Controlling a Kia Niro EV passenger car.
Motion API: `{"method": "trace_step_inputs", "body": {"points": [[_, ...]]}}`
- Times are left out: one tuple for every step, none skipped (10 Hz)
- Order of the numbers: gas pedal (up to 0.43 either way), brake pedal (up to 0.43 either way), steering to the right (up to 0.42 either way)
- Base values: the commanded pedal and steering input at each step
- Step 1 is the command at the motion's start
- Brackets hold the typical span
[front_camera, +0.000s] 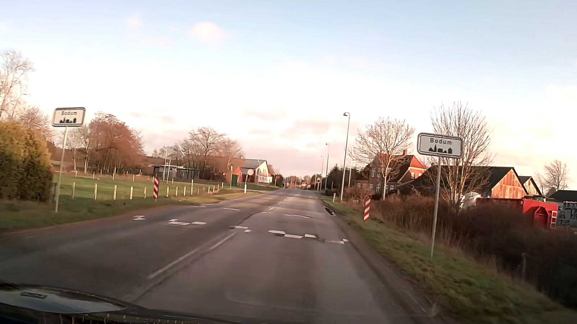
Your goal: Follow the waypoints while adhering to traffic rules and regulations
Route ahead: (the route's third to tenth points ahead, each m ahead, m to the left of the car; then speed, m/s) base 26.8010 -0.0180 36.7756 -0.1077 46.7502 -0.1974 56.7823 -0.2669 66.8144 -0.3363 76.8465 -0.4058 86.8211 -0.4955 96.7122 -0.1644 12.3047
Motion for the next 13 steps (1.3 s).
{"method": "trace_step_inputs", "body": {"points": [[0.110, 0.000, 0.001], [0.110, 0.000, 0.001], [0.118, 0.000, 0.001], [0.118, 0.000, 0.001], [0.118, 0.000, 0.001], [0.118, 0.000, 0.001], [0.118, 0.000, 0.001], [0.118, 0.000, 0.001], [0.118, 0.000, 0.001], [0.118, 0.000, 0.001], [0.118, 0.000, 0.001], [0.118, 0.000, 0.001], [0.118, 0.000, 0.001]]}}
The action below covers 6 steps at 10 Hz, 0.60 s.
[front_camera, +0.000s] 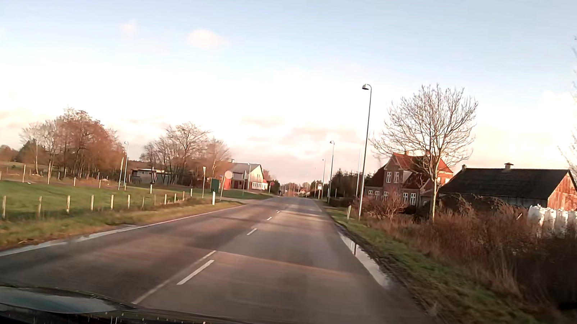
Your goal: Follow the waypoints while adhering to traffic rules and regulations
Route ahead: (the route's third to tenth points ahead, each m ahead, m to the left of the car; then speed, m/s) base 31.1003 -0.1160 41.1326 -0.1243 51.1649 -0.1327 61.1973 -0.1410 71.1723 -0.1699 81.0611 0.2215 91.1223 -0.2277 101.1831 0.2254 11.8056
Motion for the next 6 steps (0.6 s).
{"method": "trace_step_inputs", "body": {"points": [[0.138, 0.000, 0.001], [0.150, 0.000, 0.001], [0.150, 0.000, 0.002], [0.169, 0.000, 0.002], [0.189, 0.000, 0.001], [0.197, 0.000, 0.002]]}}
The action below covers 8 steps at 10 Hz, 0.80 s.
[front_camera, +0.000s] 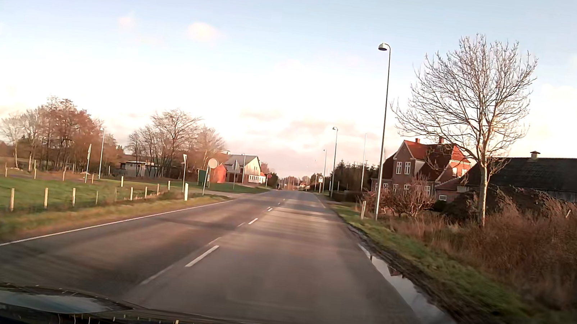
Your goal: Follow the waypoints while adhering to traffic rules and regulations
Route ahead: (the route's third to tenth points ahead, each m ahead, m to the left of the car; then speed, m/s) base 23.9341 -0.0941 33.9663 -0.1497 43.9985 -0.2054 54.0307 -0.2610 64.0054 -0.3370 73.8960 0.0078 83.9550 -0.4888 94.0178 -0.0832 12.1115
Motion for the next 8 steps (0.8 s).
{"method": "trace_step_inputs", "body": {"points": [[0.209, 0.000, 0.002], [0.209, 0.000, 0.001], [0.209, 0.000, 0.002], [0.209, 0.000, 0.002], [0.209, 0.000, 0.002], [0.209, 0.000, 0.002], [0.209, 0.000, 0.002], [0.209, 0.000, 0.002]]}}
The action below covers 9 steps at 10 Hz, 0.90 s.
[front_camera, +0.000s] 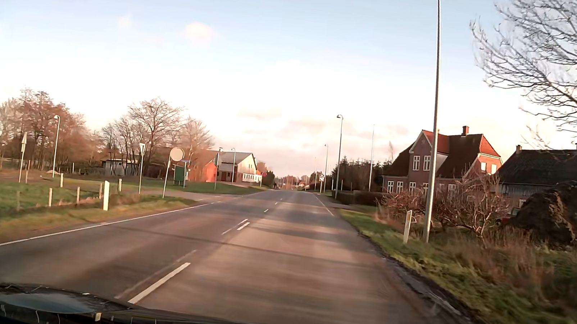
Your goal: Follow the waypoints while adhering to traffic rules and regulations
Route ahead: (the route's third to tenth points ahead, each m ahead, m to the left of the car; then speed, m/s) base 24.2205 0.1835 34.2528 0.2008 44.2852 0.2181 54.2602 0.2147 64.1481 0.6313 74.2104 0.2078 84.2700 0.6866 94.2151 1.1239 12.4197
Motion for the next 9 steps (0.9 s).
{"method": "trace_step_inputs", "body": {"points": [[0.209, 0.000, 0.001], [0.209, 0.000, 0.002], [0.209, 0.000, 0.001], [0.209, 0.000, 0.002], [0.209, 0.000, 0.004], [0.209, 0.000, 0.005], [0.209, 0.000, 0.002], [0.209, 0.000, -0.002], [0.209, 0.000, -0.005]]}}
